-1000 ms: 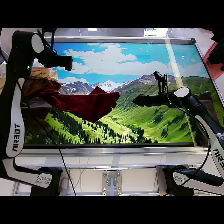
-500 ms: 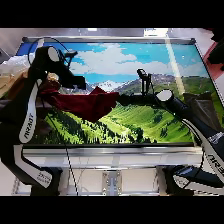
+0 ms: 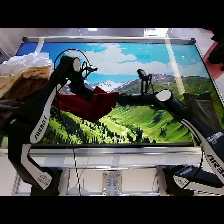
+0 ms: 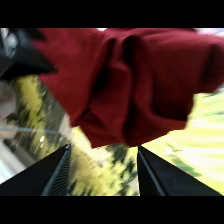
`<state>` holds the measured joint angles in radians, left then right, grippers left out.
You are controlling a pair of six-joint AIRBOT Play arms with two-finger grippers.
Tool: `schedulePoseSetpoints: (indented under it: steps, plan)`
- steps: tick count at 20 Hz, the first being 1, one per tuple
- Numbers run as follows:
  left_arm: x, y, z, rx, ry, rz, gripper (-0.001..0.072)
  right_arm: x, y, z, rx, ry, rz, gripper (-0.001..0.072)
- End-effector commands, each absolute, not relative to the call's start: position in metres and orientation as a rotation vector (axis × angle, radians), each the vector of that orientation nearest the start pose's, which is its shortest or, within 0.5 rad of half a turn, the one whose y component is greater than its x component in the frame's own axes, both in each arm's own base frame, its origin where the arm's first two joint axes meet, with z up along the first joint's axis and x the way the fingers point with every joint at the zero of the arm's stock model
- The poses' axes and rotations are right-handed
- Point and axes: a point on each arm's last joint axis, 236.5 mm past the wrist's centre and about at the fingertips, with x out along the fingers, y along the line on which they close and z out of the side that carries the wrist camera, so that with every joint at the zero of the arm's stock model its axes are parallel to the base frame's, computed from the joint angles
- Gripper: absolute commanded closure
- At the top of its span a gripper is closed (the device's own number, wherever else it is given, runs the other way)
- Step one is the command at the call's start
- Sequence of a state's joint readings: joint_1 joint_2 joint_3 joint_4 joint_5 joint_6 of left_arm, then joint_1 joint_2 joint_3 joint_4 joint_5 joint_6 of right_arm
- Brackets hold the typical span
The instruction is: Fold the shirts.
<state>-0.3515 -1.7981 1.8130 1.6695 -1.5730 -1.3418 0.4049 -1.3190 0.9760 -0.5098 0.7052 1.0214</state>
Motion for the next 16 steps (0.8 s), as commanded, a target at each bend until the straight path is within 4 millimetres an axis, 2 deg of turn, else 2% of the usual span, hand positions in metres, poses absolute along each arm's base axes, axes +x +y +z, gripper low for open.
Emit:
schedulePoseSetpoints:
  steps: [1,4,5,6,8,11,14,16]
  plan:
    - [0.461,-0.053,0.035,0.699,1.39,0.005,0.0124,0.339,0.36,0.021,0.404,0.956,0.826,0.0236]
    - [0.482,-0.027,0.093,0.559,1.197,0.097,0.0124,0.327,0.389,-0.031,0.507,1.082,0.751,0.0234]
    - [0.486,-0.016,0.114,0.508,1.133,0.129,0.0124,0.326,0.396,-0.043,0.535,1.114,0.742,0.0233]
    - [0.488,-0.008,0.13,0.471,1.087,0.147,0.0124,0.33,0.405,-0.049,0.548,1.123,0.751,0.0233]
    - [0.485,0.004,0.151,0.425,1.036,0.159,0.0124,0.347,0.423,-0.044,0.579,1.092,0.779,0.0233]
    - [0.48,0.02,0.165,0.414,1.019,0.183,0.0124,0.369,0.445,-0.036,0.59,1.057,0.814,0.0234]
    - [0.48,0.021,0.165,0.427,1.022,0.177,0.0124,0.375,0.452,-0.05,0.617,1.093,0.799,0.0234]
    - [0.48,0.022,0.165,0.429,1.023,0.178,0.0124,0.368,0.453,-0.063,0.608,1.137,0.804,0.0234]
